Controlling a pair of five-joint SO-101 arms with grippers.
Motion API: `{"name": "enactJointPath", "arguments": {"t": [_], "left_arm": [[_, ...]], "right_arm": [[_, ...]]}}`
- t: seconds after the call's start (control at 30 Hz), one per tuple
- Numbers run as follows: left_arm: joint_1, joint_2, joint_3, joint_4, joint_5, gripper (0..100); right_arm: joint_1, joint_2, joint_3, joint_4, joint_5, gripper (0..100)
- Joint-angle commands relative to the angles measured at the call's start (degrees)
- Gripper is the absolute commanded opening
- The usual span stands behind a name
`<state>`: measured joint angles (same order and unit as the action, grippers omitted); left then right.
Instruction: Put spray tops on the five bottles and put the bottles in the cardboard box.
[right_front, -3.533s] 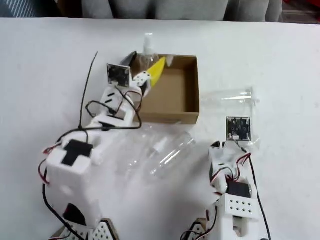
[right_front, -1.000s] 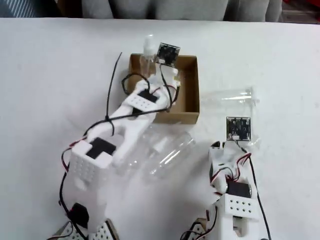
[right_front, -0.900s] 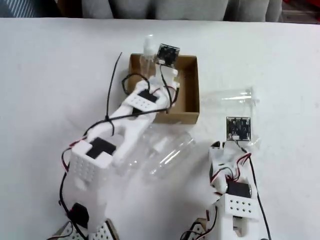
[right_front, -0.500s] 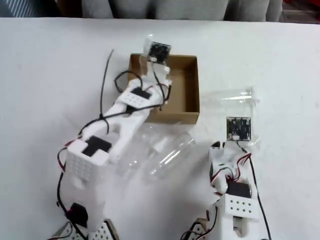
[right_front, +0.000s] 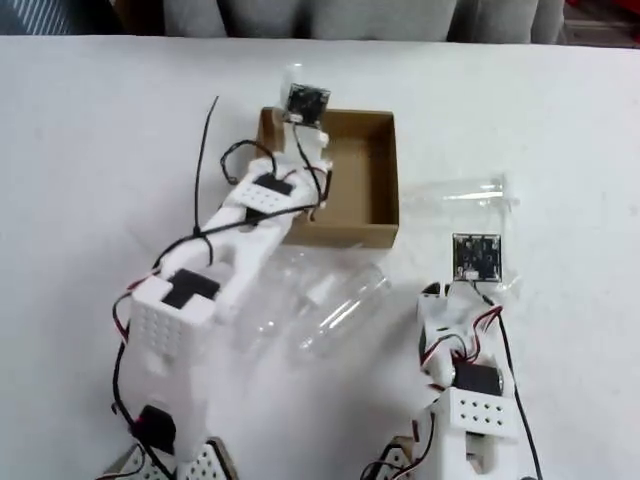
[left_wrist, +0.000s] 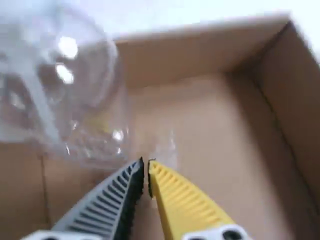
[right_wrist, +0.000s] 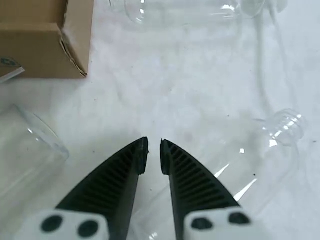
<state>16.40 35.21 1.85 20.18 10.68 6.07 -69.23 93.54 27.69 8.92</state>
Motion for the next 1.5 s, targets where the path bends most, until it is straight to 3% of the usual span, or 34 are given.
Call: {"name": "enactJointPath", "arguments": {"t": [0.0,0.57,0.73,1.07,1.47], "left_arm": [[-0.57,0.48,-3.25,-0.09,0.26,2],[-2.86,0.57,-3.34,-1.05,0.62,2],[-3.82,1.19,-2.99,-7.47,0.7,2],[-4.0,1.01,-2.9,-7.3,0.7,2],[-1.63,-8.75,6.95,-7.3,0.62,2]], "right_arm": [[-0.13,-0.4,-0.26,-0.57,0.44,1.6],[-0.04,-0.4,-0.26,-0.57,0.44,1.6],[-0.04,-0.4,-0.26,-0.57,0.44,1.6],[-0.04,-0.4,-0.26,-0.57,0.44,1.6],[-0.04,-0.4,-0.26,-0.57,0.44,1.6]]}}
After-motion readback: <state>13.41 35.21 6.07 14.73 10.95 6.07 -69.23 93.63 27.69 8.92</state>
